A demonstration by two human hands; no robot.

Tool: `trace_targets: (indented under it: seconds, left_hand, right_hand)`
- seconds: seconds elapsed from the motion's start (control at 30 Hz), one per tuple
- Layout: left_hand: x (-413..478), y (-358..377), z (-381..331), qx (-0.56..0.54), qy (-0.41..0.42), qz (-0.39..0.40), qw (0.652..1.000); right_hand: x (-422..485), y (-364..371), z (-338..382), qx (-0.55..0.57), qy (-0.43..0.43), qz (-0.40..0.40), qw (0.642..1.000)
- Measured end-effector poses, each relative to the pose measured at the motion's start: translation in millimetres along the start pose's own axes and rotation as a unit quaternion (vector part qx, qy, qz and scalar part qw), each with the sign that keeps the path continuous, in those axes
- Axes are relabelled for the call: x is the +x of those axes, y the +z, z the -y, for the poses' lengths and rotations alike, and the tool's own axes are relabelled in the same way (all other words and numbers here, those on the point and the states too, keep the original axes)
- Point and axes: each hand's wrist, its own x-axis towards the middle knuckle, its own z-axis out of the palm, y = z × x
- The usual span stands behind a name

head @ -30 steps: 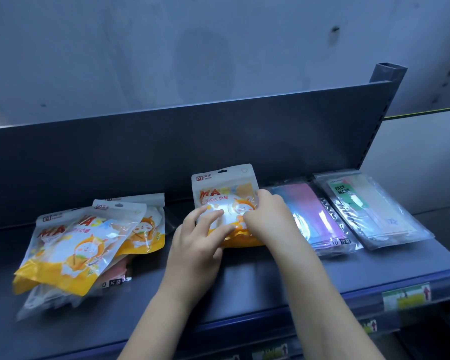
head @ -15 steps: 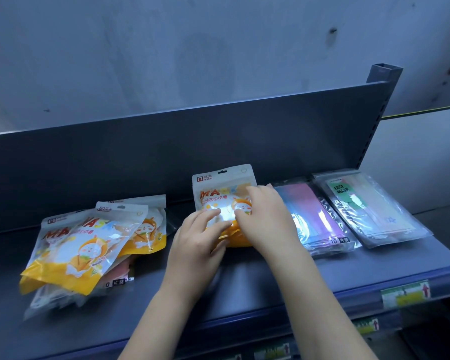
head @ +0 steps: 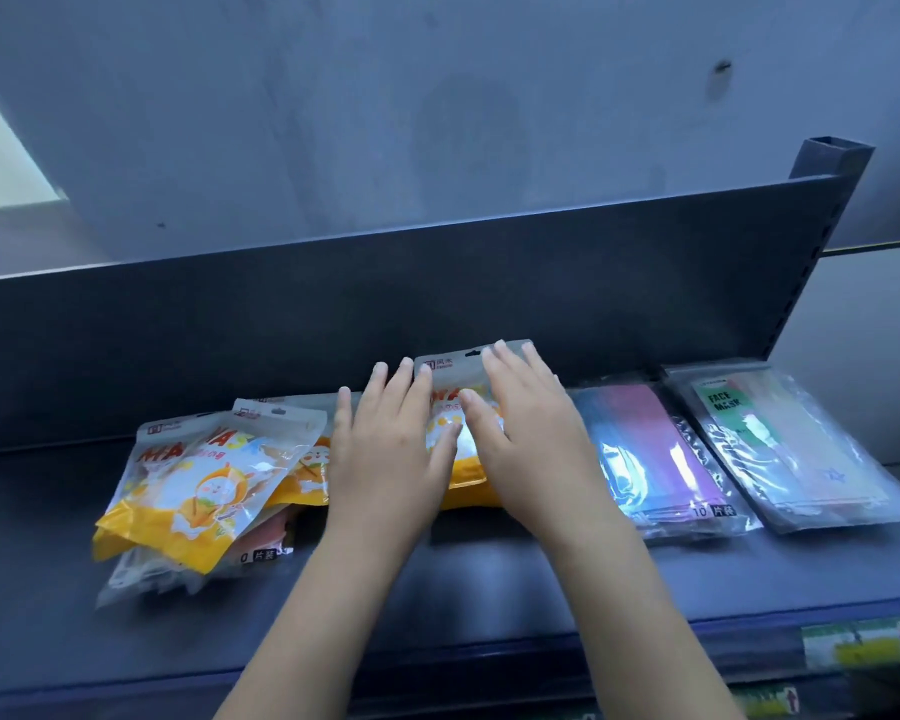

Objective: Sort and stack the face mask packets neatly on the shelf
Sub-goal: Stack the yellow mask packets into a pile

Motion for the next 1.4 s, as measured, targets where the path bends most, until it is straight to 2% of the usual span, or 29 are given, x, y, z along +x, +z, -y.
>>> trace_targets:
  seconds: [0.2,0.4,0.6,0.8,0.93,1.03,1.1,1.23,1.33,1.4]
  left_hand:
    - [-4.6,-14.4,1.2,0.044,-0.004,0.017,0.999]
    - [-9.8,-34.2,41.3,0.048,-0.041,0.014,0.998]
    - [-34.8,-70.1,125.8,0.016,-0.087,0.019,0.996]
    - [-56.4,-104.9,233.1,-0.049,-0.1,0.07,0.991]
    - [-65.1,-115.6,290.7,-0.119,-0.127,0.112,0.978]
    - [-68.6,-112.5,310.4,-0.216,-0.168,0.155,0.949]
    - [-68.6,-105.2,317.1,-0.284,-0.208,0.174,0.92]
    - [-68.8,-91.1,326.4,-0.463,-0.322,0.132,0.815]
    - [-64.6,-86.0,333.8,-0.539,-0.368,0.096,0.751]
    - [-61.6,-86.4,340.0,-0.605,-0.404,0.098,0.679]
  right_hand:
    - [-4.8,6.9,6.5,0.077,-0.002,-0.013,0.997]
    - [-11.0,30.8,29.8,0.061,0.016,0.017,0.998]
    - [-20.7,84.1,105.9,0.016,0.002,0.04,0.999]
    - [-40.6,154.0,192.0,0.017,0.069,-0.005,0.997]
    - [-45.0,189.3,223.9,-0.038,0.107,-0.034,0.993]
    - [-51.3,205.2,236.1,-0.11,0.176,-0.031,0.978]
    - [-54.3,212.3,240.7,-0.11,0.207,-0.025,0.972]
    - [-54.1,220.4,250.3,-0.077,0.22,-0.026,0.972]
    - [-53.7,224.7,259.5,0.017,0.223,-0.092,0.97]
    - [-51.9,228.0,263.1,0.082,0.215,-0.142,0.963]
